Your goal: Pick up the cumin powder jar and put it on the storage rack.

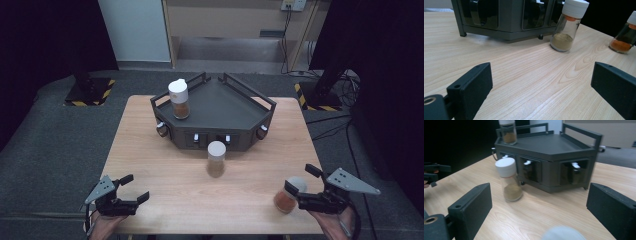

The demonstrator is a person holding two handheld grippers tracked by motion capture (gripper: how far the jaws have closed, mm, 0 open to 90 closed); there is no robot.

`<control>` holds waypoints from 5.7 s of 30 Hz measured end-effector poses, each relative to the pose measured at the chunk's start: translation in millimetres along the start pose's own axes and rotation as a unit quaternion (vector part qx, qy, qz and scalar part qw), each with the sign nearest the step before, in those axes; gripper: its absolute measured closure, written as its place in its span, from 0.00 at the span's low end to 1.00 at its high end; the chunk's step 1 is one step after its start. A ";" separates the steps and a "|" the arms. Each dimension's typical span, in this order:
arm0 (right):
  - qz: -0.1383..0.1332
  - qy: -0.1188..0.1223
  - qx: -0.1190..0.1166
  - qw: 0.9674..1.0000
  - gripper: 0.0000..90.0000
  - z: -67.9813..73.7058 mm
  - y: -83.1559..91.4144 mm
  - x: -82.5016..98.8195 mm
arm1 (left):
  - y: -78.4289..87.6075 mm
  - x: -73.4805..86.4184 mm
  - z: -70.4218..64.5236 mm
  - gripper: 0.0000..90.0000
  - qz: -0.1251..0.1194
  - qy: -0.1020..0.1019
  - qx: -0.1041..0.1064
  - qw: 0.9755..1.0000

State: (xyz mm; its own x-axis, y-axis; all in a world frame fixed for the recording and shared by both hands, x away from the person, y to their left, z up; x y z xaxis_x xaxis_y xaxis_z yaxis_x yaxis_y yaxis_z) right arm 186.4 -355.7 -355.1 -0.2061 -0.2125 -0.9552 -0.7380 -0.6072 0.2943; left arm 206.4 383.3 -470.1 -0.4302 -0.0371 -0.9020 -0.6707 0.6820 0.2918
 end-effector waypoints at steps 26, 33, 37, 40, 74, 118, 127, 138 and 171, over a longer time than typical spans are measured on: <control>0.014 0.024 -0.094 0.995 0.08 16.9 -110.3 -50.9 | -1.2 -1.1 -0.6 0.03 0.006 -0.004 0.004 1.000; 0.024 0.029 -0.104 0.994 0.08 24.1 -138.3 -55.0 | -1.0 -1.0 -0.3 0.03 0.006 -0.004 0.005 1.000; 0.034 0.028 -0.105 0.993 0.08 25.8 -156.8 -55.0 | -1.0 -1.0 -0.8 0.03 0.006 -0.005 0.005 1.000; 0.039 0.030 -0.105 0.993 0.09 26.9 -166.0 -54.1 | -1.1 -1.1 -0.8 0.03 0.007 -0.006 0.005 1.000; 0.060 0.053 -0.081 0.994 0.37 43.3 -244.9 -5.2 | -1.0 -2.0 -1.2 0.03 0.012 -0.010 0.004 1.000; 0.068 0.068 -0.107 0.990 0.38 34.3 -215.7 -129.3 | -1.8 -2.3 -1.6 0.03 0.014 -0.012 0.006 1.000; 0.073 0.065 -0.103 0.990 0.38 30.2 -220.7 -169.5 | -1.7 -2.5 -1.6 0.03 0.015 -0.011 0.007 1.000; 0.073 0.060 -0.073 0.993 0.38 22.6 -240.9 -200.1 | -2.2 -2.9 -1.3 0.03 0.018 -0.013 0.008 1.000; 0.100 0.021 0.006 0.995 0.38 7.1 -323.6 -189.4 | -1.3 -2.8 0.3 0.03 0.018 -0.013 0.008 1.000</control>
State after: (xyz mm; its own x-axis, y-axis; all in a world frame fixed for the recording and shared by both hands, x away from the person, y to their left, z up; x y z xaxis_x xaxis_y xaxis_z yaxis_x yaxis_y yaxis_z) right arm 459.7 -113.6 -269.6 -0.3223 -0.3606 -0.8753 -0.6929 -0.5402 0.4776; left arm 208.6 382.7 -468.0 -0.4377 0.0059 -0.8991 -0.6453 0.6943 0.3187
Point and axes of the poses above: each handheld gripper's, and its own axes: y roughly backward along the jaws, x roughly out of its underside, z roughly to its left, the point moved 2 cm from there along -y, roughly forward along the jaws, and after that the axes turned 8 degrees about y, right-handed, at the moved point
